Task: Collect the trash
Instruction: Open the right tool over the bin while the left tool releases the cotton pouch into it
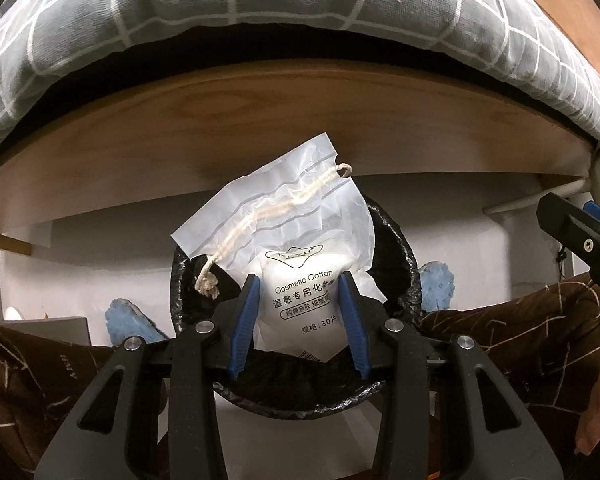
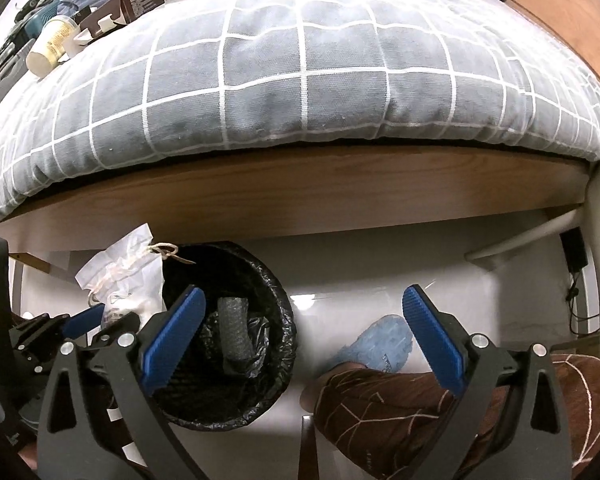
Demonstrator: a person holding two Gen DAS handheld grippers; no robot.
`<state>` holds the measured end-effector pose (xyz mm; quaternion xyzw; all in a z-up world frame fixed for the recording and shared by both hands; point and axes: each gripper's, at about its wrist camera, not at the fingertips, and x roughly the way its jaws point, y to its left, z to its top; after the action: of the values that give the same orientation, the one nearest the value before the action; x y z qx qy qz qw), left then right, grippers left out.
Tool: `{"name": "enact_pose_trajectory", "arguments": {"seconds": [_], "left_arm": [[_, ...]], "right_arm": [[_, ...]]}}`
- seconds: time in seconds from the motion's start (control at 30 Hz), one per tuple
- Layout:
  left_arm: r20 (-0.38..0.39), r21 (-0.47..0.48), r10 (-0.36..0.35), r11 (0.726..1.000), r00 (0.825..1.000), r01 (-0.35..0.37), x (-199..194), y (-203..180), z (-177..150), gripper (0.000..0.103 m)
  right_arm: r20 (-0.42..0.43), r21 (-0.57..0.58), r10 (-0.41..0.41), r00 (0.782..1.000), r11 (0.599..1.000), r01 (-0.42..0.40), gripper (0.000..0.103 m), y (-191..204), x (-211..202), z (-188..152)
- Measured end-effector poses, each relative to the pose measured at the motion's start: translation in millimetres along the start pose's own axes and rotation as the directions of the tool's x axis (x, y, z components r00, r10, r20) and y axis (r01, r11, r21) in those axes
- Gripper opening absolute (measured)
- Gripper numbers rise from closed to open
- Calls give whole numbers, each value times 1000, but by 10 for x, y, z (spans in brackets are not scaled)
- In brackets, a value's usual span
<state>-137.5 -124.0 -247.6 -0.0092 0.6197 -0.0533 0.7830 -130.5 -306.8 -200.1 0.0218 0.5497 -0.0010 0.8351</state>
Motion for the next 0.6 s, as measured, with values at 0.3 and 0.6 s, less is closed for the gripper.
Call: {"name": "enact_pose_trajectory", "arguments": {"seconds": [0.3,0.6], "left_arm": [[20,-14,28,1000,999,-27,3,30,-20,66],[64,-36,81,996,995,-79,-98,291,-41,86]], "right_arm": [[-3,0,2,1000,1000,-2,95,17,35,-12],[-13,-12,13,1000,1000,-13,95,151,102,47]]}}
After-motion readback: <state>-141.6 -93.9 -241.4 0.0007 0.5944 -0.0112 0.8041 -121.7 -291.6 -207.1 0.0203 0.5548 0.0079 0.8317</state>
